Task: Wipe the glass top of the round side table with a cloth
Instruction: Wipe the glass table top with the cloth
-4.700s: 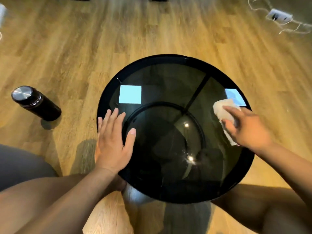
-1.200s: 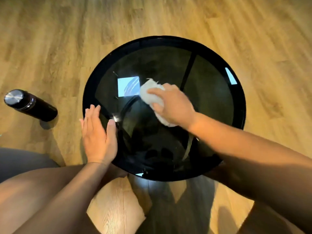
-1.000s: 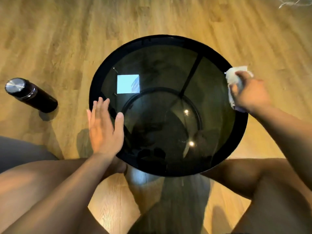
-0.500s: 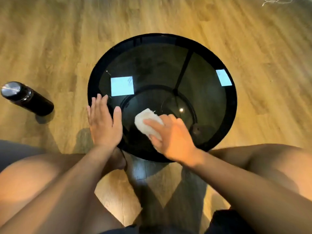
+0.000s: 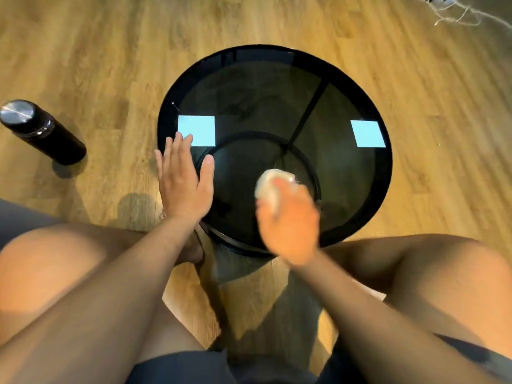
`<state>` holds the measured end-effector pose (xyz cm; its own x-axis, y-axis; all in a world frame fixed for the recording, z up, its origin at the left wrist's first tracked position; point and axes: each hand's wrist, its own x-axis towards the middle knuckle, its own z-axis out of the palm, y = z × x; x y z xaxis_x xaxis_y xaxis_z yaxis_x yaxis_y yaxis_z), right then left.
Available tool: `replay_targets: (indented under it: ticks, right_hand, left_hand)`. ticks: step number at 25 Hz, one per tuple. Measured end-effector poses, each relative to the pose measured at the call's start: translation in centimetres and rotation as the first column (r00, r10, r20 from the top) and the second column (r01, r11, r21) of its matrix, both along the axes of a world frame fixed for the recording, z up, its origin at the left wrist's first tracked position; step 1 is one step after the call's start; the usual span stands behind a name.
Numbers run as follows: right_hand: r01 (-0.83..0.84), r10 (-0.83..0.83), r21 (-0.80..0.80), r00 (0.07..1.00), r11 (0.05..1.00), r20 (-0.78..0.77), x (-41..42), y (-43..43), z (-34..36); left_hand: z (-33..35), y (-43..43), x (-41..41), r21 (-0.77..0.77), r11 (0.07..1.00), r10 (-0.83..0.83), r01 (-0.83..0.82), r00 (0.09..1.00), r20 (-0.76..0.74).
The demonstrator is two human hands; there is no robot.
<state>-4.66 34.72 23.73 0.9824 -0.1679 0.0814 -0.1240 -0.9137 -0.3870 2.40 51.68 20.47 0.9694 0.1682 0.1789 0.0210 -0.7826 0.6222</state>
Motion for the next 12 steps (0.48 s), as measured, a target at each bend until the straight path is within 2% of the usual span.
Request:
replay_targets:
  ticks: [2,4,6,8,10,12]
  right_hand:
    - [-0.212,0.212,0.016,0.977,0.977,0.007,-0.3,6.1,0.1]
    - [-0.348,0.348,0.009,0.937,0.937,-0.002,0.4,6.2,0.3]
    - [-0.412,0.41,-0.102,0.911,0.906,-0.044,-0.5,1.2,0.0]
    - [-0.321,0.303,-0.205,0.946,0.925,-0.113,-0.6,-7.1,0.4]
    - [-0.083,0.035,-0.296,0.986,0.952,-0.163,2.4,-16.1,1.1]
    - [0.183,-0.24,-0.297,0.956,0.937,-0.169,6.0,-21.4,2.3]
  left_hand:
    - [0.4,0.3,0.2,-0.182,0.983,0.028,-0.027,1.0,0.003]
    - [0.9,0.4,1.2,-0.311,0.948,0.075,-0.074,0.997,-0.007]
    - [1.0,0.6,1.7,-0.144,0.989,0.012,-0.014,1.0,-0.013]
    - [0.7,0.4,1.7,0.04,0.996,-0.08,0.081,0.996,-0.039]
    - [0.5,0.4,1.6,0.086,0.991,-0.095,0.098,0.995,-0.045]
    - [0.4,0.4,1.4,0.086,0.993,-0.08,0.083,0.996,-0.036]
